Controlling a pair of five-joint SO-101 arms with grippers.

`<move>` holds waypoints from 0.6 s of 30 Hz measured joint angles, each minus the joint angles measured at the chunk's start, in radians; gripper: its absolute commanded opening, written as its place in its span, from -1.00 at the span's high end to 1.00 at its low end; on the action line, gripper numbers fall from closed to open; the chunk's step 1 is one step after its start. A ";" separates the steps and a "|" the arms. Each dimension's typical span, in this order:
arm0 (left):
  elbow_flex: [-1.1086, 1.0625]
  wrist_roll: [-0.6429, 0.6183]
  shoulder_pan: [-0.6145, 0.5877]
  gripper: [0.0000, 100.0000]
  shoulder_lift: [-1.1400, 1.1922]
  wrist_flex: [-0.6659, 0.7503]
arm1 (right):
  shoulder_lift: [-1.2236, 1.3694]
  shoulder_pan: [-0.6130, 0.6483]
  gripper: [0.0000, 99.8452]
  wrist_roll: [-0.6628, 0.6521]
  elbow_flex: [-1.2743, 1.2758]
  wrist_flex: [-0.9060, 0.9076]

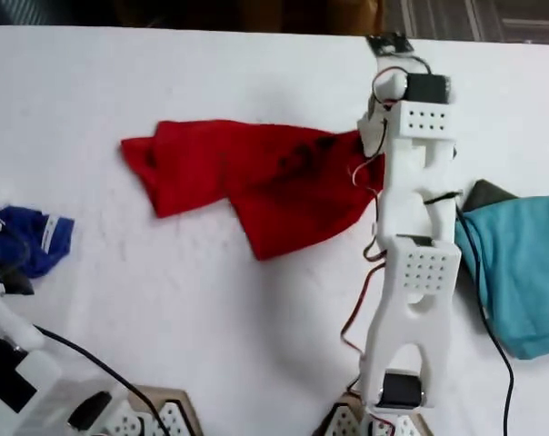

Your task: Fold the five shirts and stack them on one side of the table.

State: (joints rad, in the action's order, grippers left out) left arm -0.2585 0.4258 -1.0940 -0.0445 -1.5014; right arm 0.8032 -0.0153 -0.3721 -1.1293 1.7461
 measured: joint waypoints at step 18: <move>-0.129 0.000 0.129 0.46 0.000 0.038 | -0.322 0.163 0.14 -0.408 0.241 0.003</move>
State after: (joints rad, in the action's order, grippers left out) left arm -0.3874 0.4258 -0.9651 -0.0445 -1.4630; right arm 0.4810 0.1473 -0.7802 -0.8884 1.7492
